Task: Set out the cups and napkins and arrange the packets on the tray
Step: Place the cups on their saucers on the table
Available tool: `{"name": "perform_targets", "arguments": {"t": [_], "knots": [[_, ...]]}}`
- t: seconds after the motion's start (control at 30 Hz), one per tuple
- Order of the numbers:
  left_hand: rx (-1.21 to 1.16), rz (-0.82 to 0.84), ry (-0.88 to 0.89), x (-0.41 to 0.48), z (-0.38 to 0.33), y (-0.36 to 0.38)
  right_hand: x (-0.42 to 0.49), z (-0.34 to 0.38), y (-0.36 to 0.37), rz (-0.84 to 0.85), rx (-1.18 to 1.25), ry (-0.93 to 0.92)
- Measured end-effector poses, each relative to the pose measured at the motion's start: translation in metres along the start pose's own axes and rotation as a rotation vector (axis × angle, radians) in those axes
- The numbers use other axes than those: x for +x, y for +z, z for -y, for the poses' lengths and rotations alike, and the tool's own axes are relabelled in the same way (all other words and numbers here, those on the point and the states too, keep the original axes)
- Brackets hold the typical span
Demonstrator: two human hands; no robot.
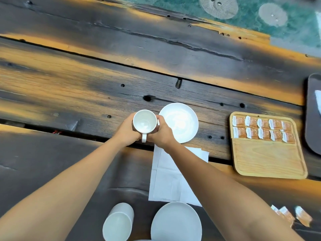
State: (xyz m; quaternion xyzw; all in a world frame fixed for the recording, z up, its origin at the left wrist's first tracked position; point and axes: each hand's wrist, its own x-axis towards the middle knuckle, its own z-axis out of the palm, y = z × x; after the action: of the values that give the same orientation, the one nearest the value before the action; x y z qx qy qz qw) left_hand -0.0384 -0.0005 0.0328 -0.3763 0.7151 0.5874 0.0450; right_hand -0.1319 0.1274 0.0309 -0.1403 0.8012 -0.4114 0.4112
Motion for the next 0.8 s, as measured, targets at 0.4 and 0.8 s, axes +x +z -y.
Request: {"name": "perform_targets", "arguments": {"t": [0.4, 0.8], "knots": [[0.058, 0.110, 0.115, 0.018, -0.061, 0.051, -0.015, 0.003, -0.075, -0.141, -0.037, 0.078], [0.132, 0.203, 0.097, 0.040, -0.072, 0.088, -0.007, -0.022, -0.104, -0.177, 0.086, 0.141]]}}
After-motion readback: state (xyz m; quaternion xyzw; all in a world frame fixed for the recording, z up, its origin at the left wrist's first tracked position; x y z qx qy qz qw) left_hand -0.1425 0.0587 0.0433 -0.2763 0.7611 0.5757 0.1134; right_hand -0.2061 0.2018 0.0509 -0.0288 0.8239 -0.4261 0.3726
